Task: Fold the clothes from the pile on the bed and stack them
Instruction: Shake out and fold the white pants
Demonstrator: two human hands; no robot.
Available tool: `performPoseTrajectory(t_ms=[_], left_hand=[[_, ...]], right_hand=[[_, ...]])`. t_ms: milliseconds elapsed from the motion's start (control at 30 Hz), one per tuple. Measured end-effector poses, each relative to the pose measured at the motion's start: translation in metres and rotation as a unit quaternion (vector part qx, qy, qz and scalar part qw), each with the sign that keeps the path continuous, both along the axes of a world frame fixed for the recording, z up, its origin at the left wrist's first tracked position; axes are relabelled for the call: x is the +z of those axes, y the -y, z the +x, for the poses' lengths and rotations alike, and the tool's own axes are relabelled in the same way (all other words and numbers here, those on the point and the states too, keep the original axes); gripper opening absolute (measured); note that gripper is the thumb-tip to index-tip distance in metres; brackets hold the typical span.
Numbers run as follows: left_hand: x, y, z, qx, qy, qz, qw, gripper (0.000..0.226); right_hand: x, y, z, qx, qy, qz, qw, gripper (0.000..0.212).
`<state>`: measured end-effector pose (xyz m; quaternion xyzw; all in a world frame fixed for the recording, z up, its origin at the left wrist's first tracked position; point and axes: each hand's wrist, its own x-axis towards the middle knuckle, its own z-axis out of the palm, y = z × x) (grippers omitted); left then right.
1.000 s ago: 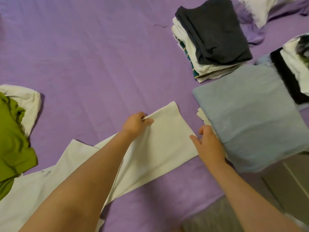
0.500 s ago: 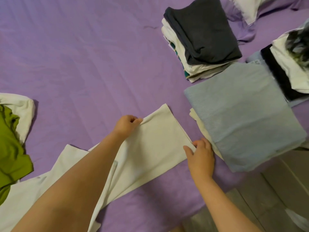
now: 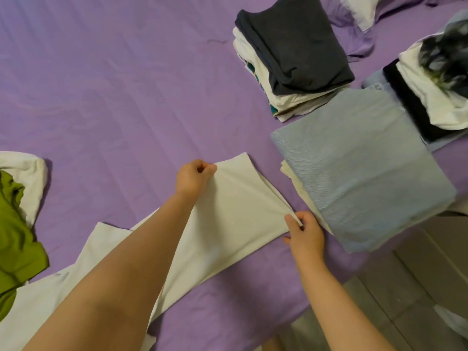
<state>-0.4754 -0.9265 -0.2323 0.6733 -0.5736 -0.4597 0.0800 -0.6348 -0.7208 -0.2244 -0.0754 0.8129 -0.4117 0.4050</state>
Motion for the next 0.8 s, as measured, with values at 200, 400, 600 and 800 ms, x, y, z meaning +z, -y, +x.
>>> performPoseTrajectory(t_ms=[200,400,600,800], left_hand=[[-0.005,0.001,-0.009,-0.046,0.012,-0.008,0.999,0.014],[-0.001,-0.023,-0.021,-0.202,0.21,-0.201,0.935,0.027],[-0.002,-0.079,0.03,-0.301,0.186,-0.211,0.911,0.021],[-0.013,-0.123,0.064,-0.379,0.23,-0.168,0.88,0.055]], right_hand=[[0.006,0.009,-0.001,0.05,-0.105,-0.039,0.992,0.017],[0.004,0.011,-0.004,0.219,-0.219,0.009,0.951,0.023],[0.009,0.004,-0.011,0.443,-0.382,0.108,0.804,0.041],[0.007,0.007,0.008,0.547,-0.461,0.081,0.694,0.055]])
